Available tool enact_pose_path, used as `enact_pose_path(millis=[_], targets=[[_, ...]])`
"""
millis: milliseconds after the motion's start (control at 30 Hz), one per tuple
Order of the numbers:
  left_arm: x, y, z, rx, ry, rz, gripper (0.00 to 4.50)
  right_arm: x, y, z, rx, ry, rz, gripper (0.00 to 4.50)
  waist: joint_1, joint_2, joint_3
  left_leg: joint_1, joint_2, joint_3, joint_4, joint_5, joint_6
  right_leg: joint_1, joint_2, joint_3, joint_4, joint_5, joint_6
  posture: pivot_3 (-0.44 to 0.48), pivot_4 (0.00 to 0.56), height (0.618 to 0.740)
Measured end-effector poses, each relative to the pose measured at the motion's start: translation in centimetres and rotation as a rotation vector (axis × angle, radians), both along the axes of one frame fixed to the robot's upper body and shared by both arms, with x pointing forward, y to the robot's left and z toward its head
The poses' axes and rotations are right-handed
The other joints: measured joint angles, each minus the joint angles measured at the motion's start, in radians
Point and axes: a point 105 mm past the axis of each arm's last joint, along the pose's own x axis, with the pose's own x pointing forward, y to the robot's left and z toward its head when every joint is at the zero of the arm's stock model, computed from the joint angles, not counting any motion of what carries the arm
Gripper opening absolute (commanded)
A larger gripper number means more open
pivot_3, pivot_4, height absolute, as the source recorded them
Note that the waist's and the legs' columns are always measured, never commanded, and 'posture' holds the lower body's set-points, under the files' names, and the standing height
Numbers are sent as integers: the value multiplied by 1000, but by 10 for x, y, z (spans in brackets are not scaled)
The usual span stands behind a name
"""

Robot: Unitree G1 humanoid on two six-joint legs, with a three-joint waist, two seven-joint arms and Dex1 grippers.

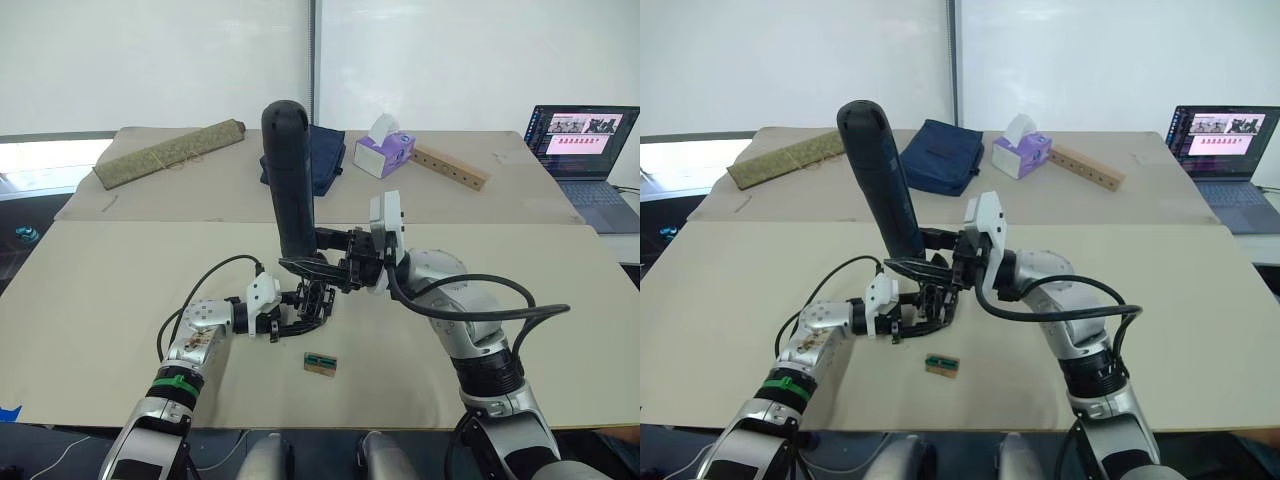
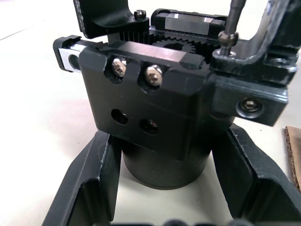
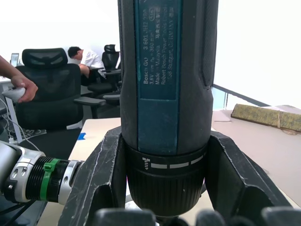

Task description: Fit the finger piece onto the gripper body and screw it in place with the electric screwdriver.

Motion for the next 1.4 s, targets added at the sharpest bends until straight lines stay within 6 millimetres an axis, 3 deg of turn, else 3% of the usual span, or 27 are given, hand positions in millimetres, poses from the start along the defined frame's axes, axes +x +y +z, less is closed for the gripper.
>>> enact_pose_path(millis=[400, 633, 1400], targets=[[-1, -1, -6, 12, 20, 2, 2283, 0, 2, -13, -9, 10, -15, 1898, 0, -1, -17, 2, 0, 0, -1, 0, 0, 3, 0, 0, -1, 0, 0, 0, 150, 740], [-1, -2, -11, 23, 33, 6, 2283, 1, 3, -18, -17, 19, -21, 1898, -1, -1, -19, 21, 1, -1, -6, -1, 2, 25, 0, -2, -12, -2, 1, 0, 150, 740], [-1, -1, -12, 30, 27, 6, 2283, 4, 4, -24, -22, 42, -36, 1898, -1, -2, -21, 27, 1, -2, -10, -2, 2, 30, -1, -2, -15, -2, 1, 0, 150, 740]])
